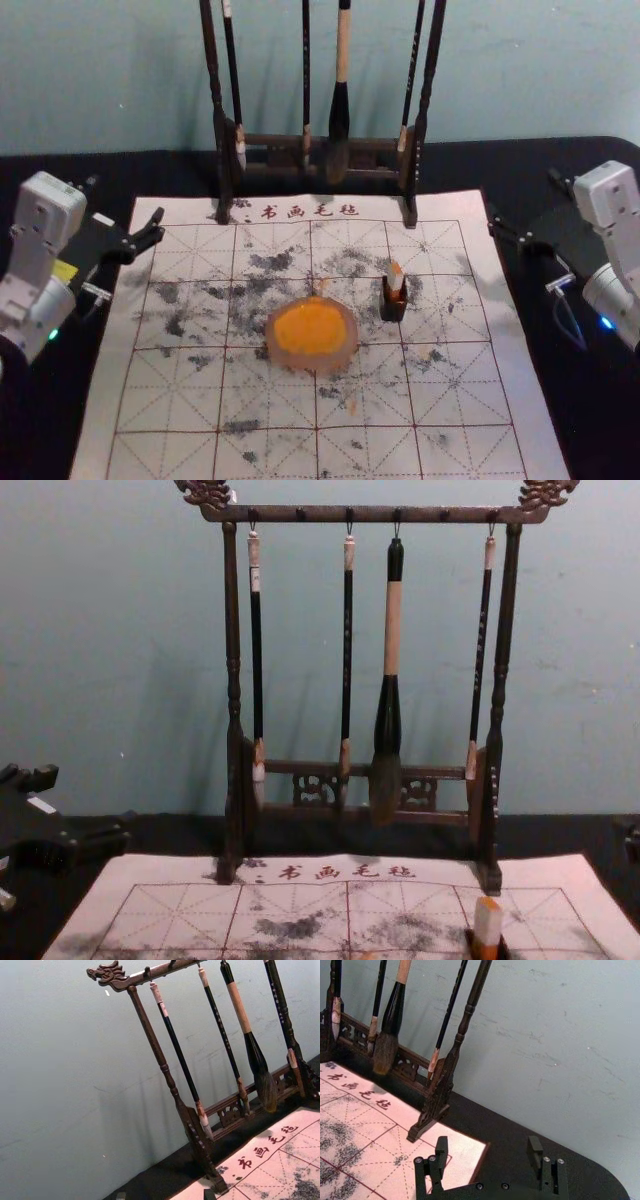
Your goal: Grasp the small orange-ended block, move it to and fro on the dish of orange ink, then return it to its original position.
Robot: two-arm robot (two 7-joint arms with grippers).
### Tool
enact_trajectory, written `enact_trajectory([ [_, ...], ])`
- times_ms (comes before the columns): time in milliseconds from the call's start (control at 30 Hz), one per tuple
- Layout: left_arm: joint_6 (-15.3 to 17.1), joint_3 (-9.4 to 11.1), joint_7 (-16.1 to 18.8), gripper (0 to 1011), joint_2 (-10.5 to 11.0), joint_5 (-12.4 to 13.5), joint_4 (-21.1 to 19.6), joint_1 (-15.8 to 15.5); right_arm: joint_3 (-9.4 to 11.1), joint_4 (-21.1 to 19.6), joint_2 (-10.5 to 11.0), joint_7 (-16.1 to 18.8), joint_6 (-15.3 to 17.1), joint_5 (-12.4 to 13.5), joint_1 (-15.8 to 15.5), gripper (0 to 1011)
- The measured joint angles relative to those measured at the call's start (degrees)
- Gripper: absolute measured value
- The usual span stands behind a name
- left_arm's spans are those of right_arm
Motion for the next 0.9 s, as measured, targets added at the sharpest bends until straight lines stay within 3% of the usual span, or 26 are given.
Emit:
enact_trajectory([
  [633,0.0,0.0,0.0,1001,0.0,0.0,0.0,0.0,0.15,-0.06,-0.03,0.09,0.09,0.01,-0.08,1002],
  [900,0.0,0.0,0.0,1001,0.0,0.0,0.0,0.0,1.5,-3.88,0.41,4.34,3.64,2.88,-3.03,1002],
])
